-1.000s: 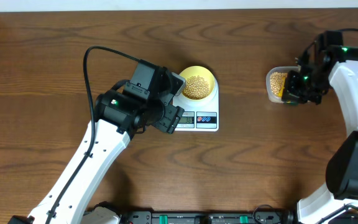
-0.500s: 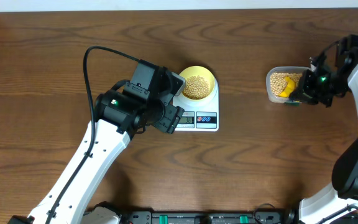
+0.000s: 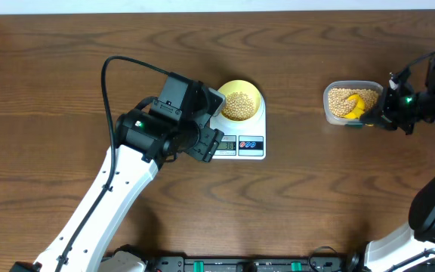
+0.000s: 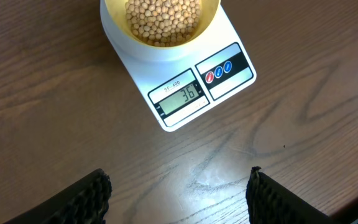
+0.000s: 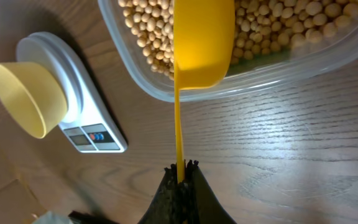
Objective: Scoop item into bowl and weigh 50g on scale
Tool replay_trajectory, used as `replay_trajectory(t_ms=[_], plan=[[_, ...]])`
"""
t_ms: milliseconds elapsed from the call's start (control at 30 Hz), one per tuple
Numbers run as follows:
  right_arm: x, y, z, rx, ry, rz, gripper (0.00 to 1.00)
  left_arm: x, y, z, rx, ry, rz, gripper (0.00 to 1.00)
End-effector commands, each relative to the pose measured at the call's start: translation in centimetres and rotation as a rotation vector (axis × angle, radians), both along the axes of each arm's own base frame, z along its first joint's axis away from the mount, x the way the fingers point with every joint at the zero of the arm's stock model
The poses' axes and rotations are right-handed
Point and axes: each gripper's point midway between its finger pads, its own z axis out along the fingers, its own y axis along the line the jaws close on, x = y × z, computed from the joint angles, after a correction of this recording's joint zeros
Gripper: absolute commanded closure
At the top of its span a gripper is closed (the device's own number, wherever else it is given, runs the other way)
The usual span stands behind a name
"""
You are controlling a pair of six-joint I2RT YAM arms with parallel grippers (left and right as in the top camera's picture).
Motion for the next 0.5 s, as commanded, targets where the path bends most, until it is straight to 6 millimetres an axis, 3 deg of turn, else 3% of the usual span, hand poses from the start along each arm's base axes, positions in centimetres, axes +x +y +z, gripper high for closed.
replay_trajectory(t_ms=[0,467], plan=[[0.0,0.4,0.7,0.07,-0.045,0.02,0.99,-0.1,0.1,0.5,0.0,-0.022,-0.007,0.27],[0.4,-0.5,2.3,0.193,-0.137,-0.008,0.99,-0.1,0.1,0.5,0.0,-0.023,-0.007,0.27]])
